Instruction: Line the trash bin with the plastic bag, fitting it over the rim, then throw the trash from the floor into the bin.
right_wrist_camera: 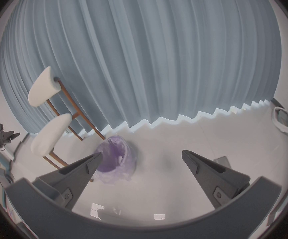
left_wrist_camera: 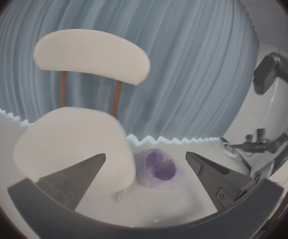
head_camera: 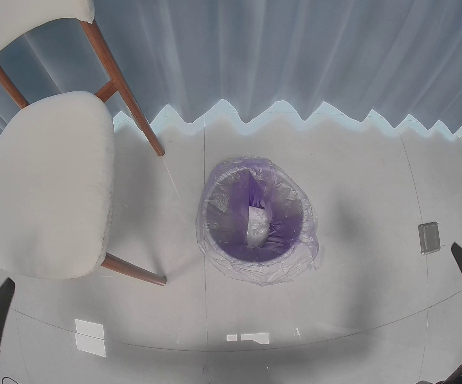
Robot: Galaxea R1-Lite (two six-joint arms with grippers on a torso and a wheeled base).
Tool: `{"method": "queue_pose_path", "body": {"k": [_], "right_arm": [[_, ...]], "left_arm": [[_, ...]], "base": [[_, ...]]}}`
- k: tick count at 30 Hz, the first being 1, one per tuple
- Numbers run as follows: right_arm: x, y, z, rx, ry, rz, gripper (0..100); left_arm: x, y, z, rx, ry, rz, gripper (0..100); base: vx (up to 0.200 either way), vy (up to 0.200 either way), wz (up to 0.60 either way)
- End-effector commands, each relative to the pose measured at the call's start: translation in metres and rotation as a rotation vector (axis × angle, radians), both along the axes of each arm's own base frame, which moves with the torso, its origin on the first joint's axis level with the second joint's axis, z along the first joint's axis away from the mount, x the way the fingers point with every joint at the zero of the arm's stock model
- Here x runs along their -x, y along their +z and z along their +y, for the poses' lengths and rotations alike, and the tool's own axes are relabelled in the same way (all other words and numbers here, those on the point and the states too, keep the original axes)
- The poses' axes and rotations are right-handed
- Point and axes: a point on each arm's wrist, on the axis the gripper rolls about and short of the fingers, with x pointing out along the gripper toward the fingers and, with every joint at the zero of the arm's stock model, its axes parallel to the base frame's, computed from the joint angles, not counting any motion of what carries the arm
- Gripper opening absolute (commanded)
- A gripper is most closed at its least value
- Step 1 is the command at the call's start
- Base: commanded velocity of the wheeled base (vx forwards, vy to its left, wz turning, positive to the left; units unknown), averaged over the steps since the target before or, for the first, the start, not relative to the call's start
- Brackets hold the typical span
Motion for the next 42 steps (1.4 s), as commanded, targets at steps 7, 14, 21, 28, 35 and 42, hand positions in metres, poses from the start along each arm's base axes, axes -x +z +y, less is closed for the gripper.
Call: {"method": "queue_pose_path", "body": {"k": [7, 14, 21, 28, 35, 42], "right_arm": [[0.0823, -0.0935, -0.0102, 0.159, -0.132, -0.052, 100], [0.0822, -0.0935, -0.0117, 0.104, -0.199, -0.041, 100], [0.0822, -0.0937, -0.0115, 0.135, -0.191, -0.043, 100], [0.0822, -0.0937, -0.0115, 0.135, -0.188, -0.043, 100], [0.0822, -0.0937, -0.0116, 0.11, -0.193, -0.04, 100], [0.0822, -0.0937, -0.0117, 0.11, -0.197, -0.04, 100]], "left_arm": [[0.0389, -0.1033, 0.005, -0.09, 0.266, 0.119, 100], [0.0383, -0.1053, 0.0104, -0.174, 0.523, 0.117, 100], [0.0392, -0.1055, 0.0077, -0.24, 0.399, 0.121, 100], [0.0385, -0.105, 0.0118, -0.091, 0.573, 0.13, 100], [0.0383, -0.106, 0.0108, -0.069, 0.53, 0.141, 100], [0.0383, -0.106, 0.007, -0.248, 0.375, 0.1, 100]], "base": [[0.0, 0.0, 0.0], [0.0, 0.0, 0.0], [0.0, 0.0, 0.0], [0.0, 0.0, 0.0], [0.0, 0.0, 0.0], [0.0, 0.0, 0.0]]}}
